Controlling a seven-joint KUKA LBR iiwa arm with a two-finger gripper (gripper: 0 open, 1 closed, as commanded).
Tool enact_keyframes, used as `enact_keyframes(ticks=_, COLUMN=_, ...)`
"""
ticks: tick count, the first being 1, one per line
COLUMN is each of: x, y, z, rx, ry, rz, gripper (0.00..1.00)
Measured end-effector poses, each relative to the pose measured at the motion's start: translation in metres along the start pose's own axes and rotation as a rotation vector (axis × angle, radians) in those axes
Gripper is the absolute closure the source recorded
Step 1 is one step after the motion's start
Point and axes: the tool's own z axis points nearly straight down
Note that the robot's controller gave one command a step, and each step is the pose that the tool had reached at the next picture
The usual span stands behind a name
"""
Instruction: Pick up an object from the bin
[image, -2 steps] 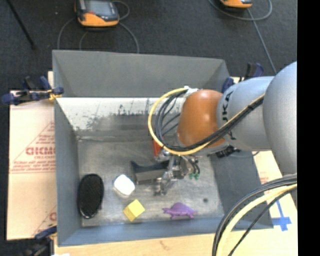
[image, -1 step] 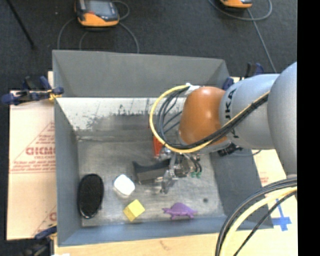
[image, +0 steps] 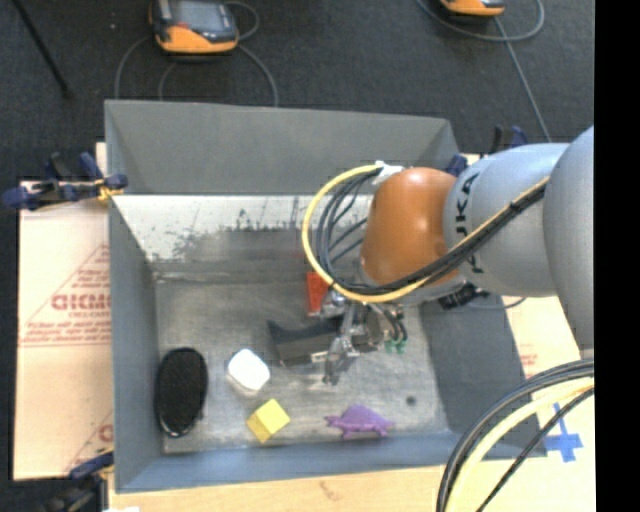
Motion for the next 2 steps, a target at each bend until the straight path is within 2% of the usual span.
enact_keyframes(ticks=1, x=-0.0003, y=-0.0004, z=-0.0085, rx=0.000, ry=-0.001, rz=0.001, gripper=1.00)
enact_keyframes(ticks=2, x=0.0014, y=-0.0006, z=-0.0180, rx=0.000, ry=0.006, rz=0.001, gripper=1.00)
